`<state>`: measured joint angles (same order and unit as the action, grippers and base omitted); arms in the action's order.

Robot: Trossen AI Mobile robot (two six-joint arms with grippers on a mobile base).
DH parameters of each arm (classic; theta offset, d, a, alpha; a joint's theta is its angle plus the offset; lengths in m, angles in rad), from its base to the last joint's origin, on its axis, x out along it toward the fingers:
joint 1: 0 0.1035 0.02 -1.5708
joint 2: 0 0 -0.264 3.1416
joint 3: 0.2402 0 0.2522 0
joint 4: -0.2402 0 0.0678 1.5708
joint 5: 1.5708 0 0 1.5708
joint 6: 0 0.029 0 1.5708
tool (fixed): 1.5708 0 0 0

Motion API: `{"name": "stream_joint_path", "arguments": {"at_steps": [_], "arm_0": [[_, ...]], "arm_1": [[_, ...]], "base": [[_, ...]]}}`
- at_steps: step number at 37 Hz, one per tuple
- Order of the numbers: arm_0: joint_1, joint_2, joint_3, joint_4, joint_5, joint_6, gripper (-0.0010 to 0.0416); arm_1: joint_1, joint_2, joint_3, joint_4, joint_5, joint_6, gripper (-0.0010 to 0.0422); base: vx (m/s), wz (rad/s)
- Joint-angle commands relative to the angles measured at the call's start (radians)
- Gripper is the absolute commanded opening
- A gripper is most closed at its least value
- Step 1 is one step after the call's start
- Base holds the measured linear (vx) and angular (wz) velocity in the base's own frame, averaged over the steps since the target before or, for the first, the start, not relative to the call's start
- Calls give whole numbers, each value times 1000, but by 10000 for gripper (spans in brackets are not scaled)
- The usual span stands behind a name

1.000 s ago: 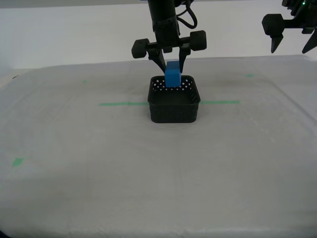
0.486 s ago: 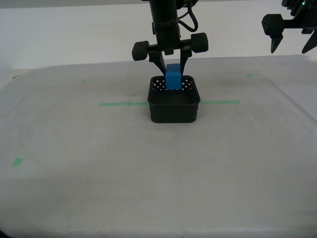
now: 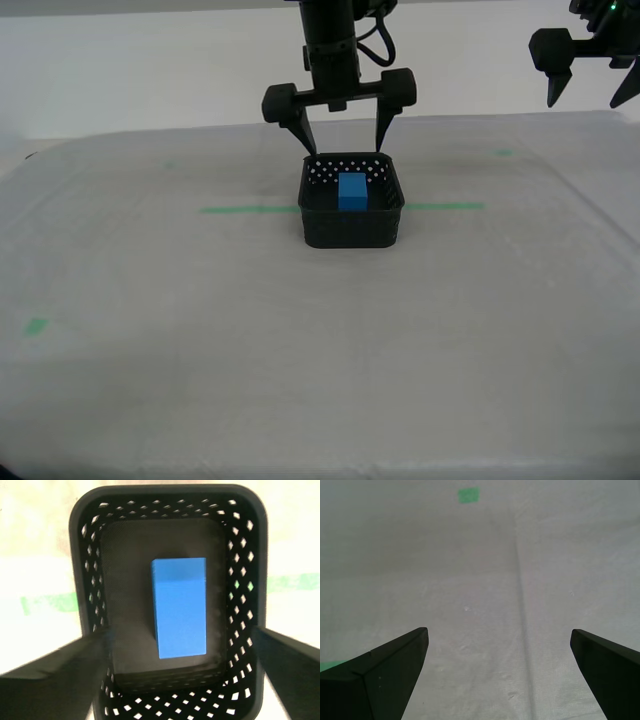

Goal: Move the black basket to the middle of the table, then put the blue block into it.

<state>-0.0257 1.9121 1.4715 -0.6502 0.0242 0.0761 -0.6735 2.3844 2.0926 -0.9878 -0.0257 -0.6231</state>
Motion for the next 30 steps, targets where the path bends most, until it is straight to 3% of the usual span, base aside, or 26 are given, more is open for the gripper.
{"name": "stream_joint_path", "arguments": {"at_steps": [1,3,6,9,12,30], "arm_0": [[0,-1,2,0,-1,2,399],[0,-1,2,0,-1,2,398],[0,-1,2,0,-1,2,399],[0,-1,2,0,-1,2,399],[0,-1,2,0,-1,2,399],[0,-1,2,0,-1,2,399]], "arm_1": [[0,0,1,-14,-3,-7,384],[-1,0,0,-17,-7,-9,379],[-1,0,0,-21,-21,-8,412],[0,0,0,-24,-20,-2,393],[-1,0,0,-27,-26,-3,407],[-1,-1,0,-27,-38,39,402]], "base": [[0,0],[0,0],[0,0],[0,0],[0,0],[0,0]]}}
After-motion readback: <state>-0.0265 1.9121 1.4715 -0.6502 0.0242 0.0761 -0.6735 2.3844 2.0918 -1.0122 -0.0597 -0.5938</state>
